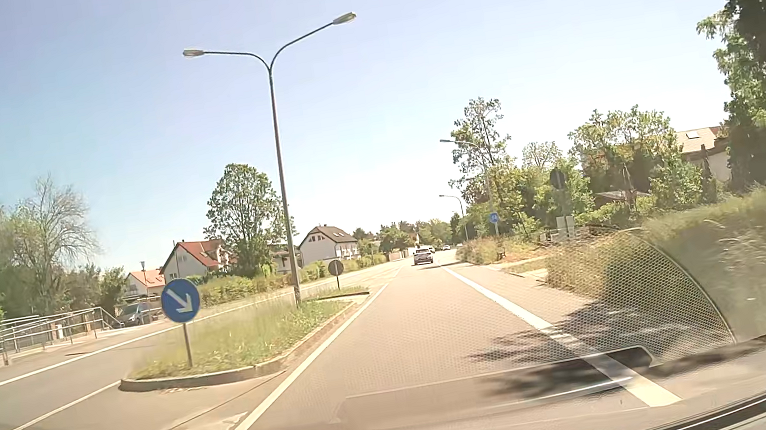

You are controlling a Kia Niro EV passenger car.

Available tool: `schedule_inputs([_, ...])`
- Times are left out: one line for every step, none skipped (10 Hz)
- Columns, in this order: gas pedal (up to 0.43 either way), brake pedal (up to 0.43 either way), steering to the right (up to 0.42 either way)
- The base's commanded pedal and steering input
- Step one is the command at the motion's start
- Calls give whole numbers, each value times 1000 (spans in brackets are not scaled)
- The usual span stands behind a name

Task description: Follow the waypoints while adhering to traffic rules and regulations

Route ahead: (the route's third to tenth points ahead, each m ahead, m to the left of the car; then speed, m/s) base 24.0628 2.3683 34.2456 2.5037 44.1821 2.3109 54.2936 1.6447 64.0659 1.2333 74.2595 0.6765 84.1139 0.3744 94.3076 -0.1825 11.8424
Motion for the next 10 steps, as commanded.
schedule_inputs([39,30,-5])
schedule_inputs([39,30,-5])
schedule_inputs([39,30,-5])
schedule_inputs([39,30,-5])
schedule_inputs([39,30,-4])
schedule_inputs([39,30,-4])
schedule_inputs([39,30,-4])
schedule_inputs([39,30,-4])
schedule_inputs([39,30,-4])
schedule_inputs([39,30,-4])
